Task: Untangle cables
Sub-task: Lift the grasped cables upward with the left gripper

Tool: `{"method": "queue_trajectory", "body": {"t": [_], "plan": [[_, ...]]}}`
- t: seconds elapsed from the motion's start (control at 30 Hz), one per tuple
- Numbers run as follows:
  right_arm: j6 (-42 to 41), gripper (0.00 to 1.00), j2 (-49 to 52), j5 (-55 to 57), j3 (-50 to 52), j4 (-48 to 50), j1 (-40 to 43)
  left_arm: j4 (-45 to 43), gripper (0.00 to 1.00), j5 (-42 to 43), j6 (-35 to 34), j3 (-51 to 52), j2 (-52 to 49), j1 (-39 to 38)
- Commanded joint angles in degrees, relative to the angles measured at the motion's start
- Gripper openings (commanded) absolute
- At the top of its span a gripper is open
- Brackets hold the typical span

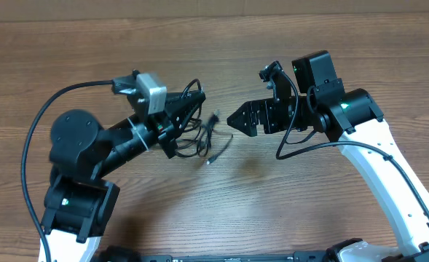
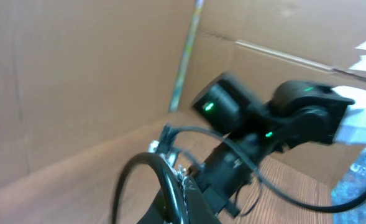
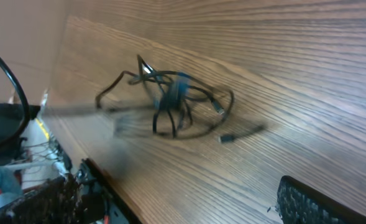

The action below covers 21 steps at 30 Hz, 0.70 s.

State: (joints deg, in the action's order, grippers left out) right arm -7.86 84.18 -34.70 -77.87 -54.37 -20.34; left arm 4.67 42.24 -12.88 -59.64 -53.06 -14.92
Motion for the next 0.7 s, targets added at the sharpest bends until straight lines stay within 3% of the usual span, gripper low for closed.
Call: {"method": "queue_trajectory", "body": {"t": [0.0,0.27,0.67], "plan": [[1.1,1.00,0.1,-2.5,0.3,0.6,0.1,-4.1,0.04,5.1,0.6,-1.4,1.8,-0.1],[1.1,1.00,0.1,-2.5,0.3,0.5,0.1,-12.0,0.04,6.3,-2.6,-1.4,2.0,-0.1],[2.9,1.00,0.0,-2.9,0.3,-1.5,0.1,-9.3,0.04,1.0,-2.3,-1.3,0.4,-0.1]]}}
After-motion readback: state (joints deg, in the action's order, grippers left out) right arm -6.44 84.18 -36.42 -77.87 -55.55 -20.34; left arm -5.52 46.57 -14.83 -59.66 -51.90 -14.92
